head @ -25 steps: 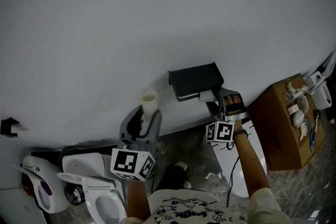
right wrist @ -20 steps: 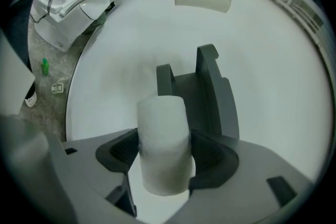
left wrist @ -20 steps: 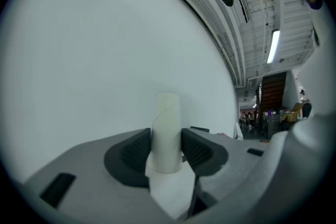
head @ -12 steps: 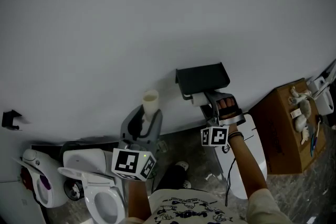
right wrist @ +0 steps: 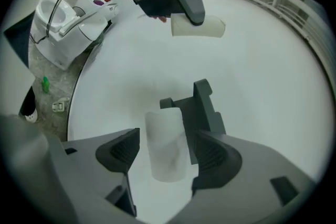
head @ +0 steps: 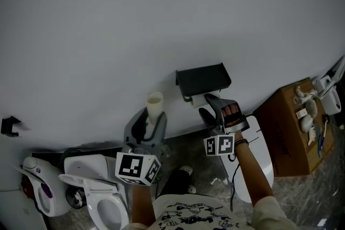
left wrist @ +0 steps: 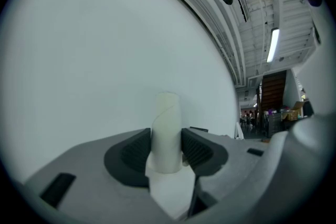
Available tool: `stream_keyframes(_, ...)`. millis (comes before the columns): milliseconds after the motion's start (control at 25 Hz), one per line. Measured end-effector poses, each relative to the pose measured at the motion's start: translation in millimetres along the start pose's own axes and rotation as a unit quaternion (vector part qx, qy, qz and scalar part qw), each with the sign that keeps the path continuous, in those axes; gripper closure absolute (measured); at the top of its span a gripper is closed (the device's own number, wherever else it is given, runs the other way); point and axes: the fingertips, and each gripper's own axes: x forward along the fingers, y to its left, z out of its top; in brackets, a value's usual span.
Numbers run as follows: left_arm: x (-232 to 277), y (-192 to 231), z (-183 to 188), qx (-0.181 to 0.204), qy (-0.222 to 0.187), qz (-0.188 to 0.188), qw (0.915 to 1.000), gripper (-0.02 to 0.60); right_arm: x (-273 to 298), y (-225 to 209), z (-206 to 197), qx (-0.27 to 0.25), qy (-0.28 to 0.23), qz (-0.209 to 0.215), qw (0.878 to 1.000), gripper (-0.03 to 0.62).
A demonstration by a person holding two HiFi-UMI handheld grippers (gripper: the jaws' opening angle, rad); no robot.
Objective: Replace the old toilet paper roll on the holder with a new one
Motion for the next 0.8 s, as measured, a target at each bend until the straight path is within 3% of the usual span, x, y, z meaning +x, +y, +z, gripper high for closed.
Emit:
stream_keyframes(120, 0, -1, 3, -0.003, -0.002, 0.003, 1.0, 0.399, -15, -6, 4, 0.034, -0.002, -0.013, 0.999, 0.278)
stream_keyframes(200, 1, -3, 5, -0.003, -0.005, 0.002, 1.0, 0.399, -28, -15, 4, 0.087, -0.003, -0.027, 0.996, 0.278)
stream_keyframes(360, 10, -12, 11, -0.002, -0.011, -0.002, 0.9999, 0.399, -52, -43, -6, 0.233, -0.013, -0.051, 0.971, 0.278)
stream_keyframes(440, 15, -18, 15, -0.001, -0.014, -0.007, 0.9999, 0.399, -65, -56, -15, 0.308, -0.021, -0.067, 0.949, 0.278)
stream_keyframes(560, 21, -28, 18, 0.009, -0.017, -0.012, 0.9998, 0.399, -84, -75, -30, 0.424, -0.035, -0.097, 0.9, 0.282)
stream_keyframes(600, 23, -31, 20, 0.012, -0.018, -0.013, 0.9997, 0.399, -91, -82, -36, 0.458, -0.037, -0.113, 0.881, 0.306)
stream_keyframes(680, 27, -37, 22, 0.013, -0.021, -0.016, 0.9996, 0.399, -107, -94, -50, 0.512, -0.033, -0.151, 0.845, 0.468)
stream_keyframes(720, 28, -40, 24, 0.012, -0.023, -0.018, 0.9995, 0.399, -114, -98, -57, 0.535, -0.031, -0.165, 0.828, 0.517)
stream_keyframes(800, 31, -45, 26, 0.011, -0.027, -0.021, 0.9993, 0.399, -125, -104, -68, 0.572, -0.033, -0.183, 0.799, 0.529)
